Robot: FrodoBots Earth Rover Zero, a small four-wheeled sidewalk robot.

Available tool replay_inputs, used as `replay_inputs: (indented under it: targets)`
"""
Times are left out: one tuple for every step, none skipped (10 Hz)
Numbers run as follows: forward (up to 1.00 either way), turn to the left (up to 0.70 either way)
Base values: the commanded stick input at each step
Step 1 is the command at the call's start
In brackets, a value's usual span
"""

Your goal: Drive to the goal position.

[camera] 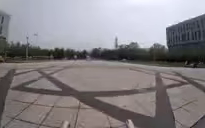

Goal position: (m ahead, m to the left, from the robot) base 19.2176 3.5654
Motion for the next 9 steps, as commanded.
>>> replay_inputs:
  targets:
    - [1.00, 0.12]
    - [1.00, 0.04]
    - [1.00, 0.00]
    - [1.00, 0.00]
    - [1.00, 0.00]
    - [1.00, 0.00]
    - [1.00, 0.00]
    - [1.00, 0.00]
    - [1.00, 0.03]
